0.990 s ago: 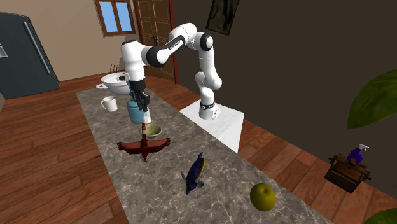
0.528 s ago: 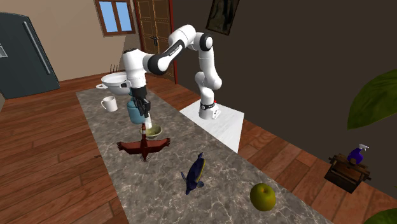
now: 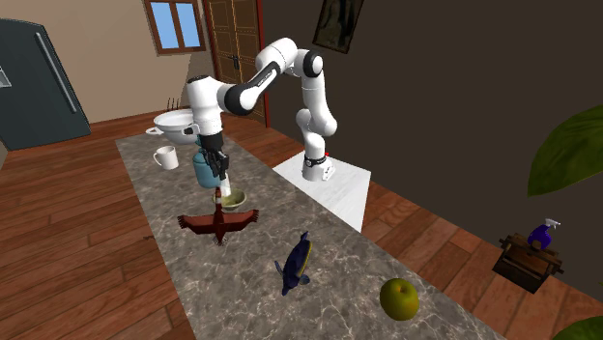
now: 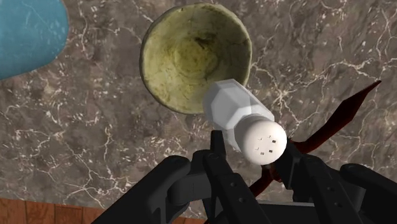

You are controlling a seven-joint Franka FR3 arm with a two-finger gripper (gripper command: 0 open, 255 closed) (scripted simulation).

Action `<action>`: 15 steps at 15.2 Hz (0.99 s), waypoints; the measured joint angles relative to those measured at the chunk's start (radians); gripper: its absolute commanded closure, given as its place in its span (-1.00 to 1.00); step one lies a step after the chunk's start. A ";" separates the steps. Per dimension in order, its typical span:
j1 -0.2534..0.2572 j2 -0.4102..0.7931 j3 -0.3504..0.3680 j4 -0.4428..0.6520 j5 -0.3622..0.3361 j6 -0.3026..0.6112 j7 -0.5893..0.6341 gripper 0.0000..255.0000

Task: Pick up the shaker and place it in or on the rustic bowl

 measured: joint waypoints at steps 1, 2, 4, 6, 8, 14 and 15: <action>0.000 0.000 0.000 0.000 0.000 0.000 0.000 -1.00; 0.000 0.000 0.000 0.000 0.000 0.000 0.000 -1.00; 0.000 0.000 0.000 0.000 0.000 0.000 0.000 -1.00; 0.000 0.000 0.000 0.000 0.000 0.000 0.000 -1.00; -0.003 -0.016 -0.002 0.018 0.001 -0.033 -0.002 -1.00; -0.008 -0.027 -0.006 0.090 -0.001 -0.118 0.001 -1.00; -0.008 -0.027 -0.006 0.091 -0.001 -0.119 0.001 -1.00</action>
